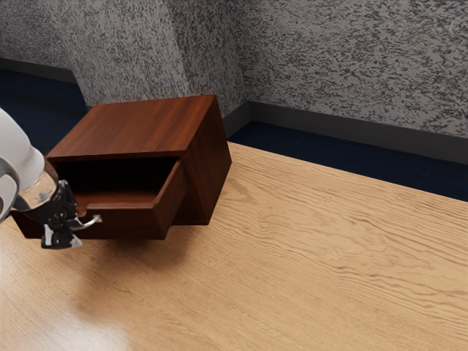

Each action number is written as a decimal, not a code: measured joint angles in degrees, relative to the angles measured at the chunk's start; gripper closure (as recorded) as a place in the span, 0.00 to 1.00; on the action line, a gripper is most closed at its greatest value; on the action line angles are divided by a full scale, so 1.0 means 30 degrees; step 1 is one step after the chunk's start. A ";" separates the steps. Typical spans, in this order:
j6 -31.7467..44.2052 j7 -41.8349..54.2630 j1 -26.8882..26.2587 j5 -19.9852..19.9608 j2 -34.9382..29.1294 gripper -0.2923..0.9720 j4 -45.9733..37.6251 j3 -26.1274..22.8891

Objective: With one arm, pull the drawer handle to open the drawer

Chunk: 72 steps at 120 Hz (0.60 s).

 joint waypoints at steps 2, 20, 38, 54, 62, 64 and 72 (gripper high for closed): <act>-0.0022 -0.0006 -0.0004 0.0000 -0.0016 0.66 -0.0015 -0.0005; -0.0257 -0.0054 -0.0067 -0.0001 -0.0164 0.66 -0.0054 -0.0037; -0.0890 -0.0136 -0.0093 -0.0012 -0.0442 0.66 -0.0055 -0.0087; -0.1641 -0.0218 -0.0085 -0.0042 -0.0588 0.66 -0.0051 -0.0091; -0.2074 -0.0252 -0.0081 -0.0068 -0.0647 0.66 -0.0029 -0.0093; -0.2177 -0.0259 -0.0082 -0.0081 -0.0655 0.66 -0.0026 -0.0093; -0.2600 -0.0276 -0.0120 -0.0147 -0.0678 0.65 -0.0011 -0.0096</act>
